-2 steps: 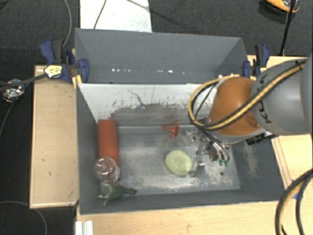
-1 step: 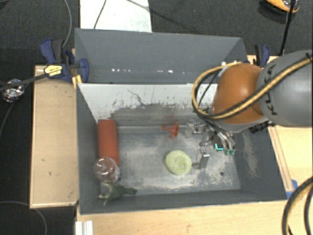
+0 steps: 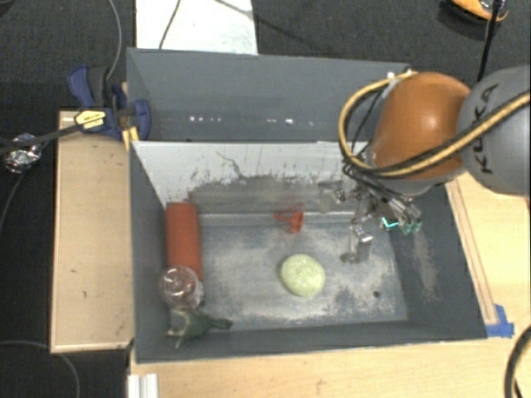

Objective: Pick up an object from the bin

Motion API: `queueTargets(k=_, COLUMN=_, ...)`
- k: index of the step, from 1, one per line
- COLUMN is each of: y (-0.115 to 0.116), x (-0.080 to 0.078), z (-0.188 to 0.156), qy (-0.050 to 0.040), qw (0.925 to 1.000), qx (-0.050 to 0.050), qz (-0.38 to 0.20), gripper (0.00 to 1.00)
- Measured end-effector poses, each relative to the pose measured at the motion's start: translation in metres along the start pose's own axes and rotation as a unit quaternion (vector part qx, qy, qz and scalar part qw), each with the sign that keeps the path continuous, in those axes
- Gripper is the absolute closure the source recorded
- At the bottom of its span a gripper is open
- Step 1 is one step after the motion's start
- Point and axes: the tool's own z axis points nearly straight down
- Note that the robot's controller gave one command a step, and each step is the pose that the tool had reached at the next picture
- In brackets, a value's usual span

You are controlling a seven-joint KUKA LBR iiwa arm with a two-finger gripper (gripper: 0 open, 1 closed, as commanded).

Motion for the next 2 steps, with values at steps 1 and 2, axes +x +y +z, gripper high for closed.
queueTargets(k=1, y=0.021, x=0.015, z=0.018, qy=-0.0059, qw=0.9996, qx=0.001, qz=-0.028, gripper=0.00)
queueTargets(k=2, y=0.019, x=0.029, z=0.073, qy=-0.0014, qw=1.0000, qx=0.000, qz=0.006, gripper=0.00)
